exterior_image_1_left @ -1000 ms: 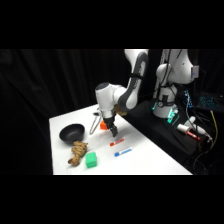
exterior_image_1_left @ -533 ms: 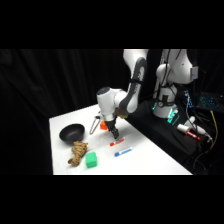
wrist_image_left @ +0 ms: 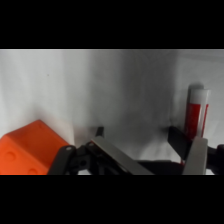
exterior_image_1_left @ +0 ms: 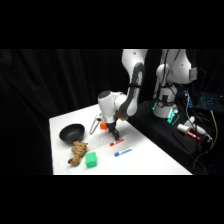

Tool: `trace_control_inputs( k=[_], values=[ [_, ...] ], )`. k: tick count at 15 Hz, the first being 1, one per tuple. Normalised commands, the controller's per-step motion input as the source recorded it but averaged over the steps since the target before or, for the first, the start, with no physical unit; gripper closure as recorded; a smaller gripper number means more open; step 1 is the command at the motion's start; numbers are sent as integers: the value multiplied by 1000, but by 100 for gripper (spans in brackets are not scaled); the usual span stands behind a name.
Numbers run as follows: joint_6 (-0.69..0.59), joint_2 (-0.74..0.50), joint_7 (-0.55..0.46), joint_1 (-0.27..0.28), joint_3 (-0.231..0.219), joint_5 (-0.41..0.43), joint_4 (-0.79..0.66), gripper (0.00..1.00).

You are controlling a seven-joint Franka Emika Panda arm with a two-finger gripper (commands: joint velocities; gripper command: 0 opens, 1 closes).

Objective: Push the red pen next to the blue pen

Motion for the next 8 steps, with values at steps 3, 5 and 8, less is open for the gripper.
trace_control_inputs(
  k=[3, 5, 8],
  values=[
    [78, -8, 138, 97, 40, -48, -13, 0],
    [65, -14, 240, 240, 14, -135, -39, 0],
    [36, 15, 272, 288, -6, -169, -41, 0]
  ],
)
